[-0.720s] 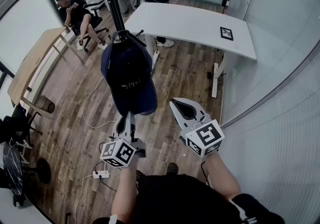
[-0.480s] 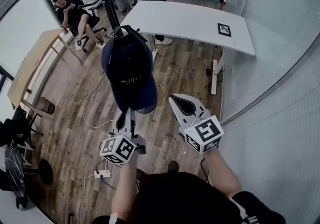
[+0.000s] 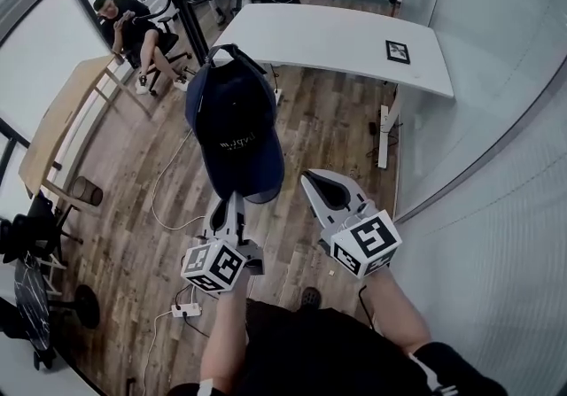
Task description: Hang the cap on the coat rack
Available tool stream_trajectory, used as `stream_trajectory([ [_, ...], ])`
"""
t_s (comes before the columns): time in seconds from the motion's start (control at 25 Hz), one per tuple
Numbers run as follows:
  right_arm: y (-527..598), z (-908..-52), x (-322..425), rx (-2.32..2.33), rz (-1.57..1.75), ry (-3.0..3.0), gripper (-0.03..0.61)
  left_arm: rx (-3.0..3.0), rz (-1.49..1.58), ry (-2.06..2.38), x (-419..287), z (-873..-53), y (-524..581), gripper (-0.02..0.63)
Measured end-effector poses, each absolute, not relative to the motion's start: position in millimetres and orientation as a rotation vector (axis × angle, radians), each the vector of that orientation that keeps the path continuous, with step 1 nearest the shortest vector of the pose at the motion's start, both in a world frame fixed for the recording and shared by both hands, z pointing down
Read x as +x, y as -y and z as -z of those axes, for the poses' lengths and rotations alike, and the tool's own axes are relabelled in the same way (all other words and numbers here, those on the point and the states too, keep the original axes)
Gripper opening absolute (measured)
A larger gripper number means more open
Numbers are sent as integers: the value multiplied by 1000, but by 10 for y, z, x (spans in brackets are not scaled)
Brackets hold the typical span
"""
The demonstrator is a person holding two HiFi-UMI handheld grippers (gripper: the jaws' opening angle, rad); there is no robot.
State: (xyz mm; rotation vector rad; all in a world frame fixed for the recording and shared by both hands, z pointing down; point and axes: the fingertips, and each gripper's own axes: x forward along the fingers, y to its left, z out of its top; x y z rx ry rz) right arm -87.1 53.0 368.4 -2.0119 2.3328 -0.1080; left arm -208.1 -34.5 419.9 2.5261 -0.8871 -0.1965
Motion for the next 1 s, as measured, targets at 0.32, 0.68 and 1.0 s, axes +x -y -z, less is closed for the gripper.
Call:
stream_trajectory([
  [0.32,-427,-3747,-833,-1988,155,-2300,32,2523,149,895,-2066,-4266,413,32],
  [0.68,-169,-4058,-270,-2057,252,-2266,32,2515,185,849,-1546,-4392,851,32],
  [1.0,439,-3751,72,-2093,151,-2285,32,2528,264,800,-1162,-4217,1379,32],
])
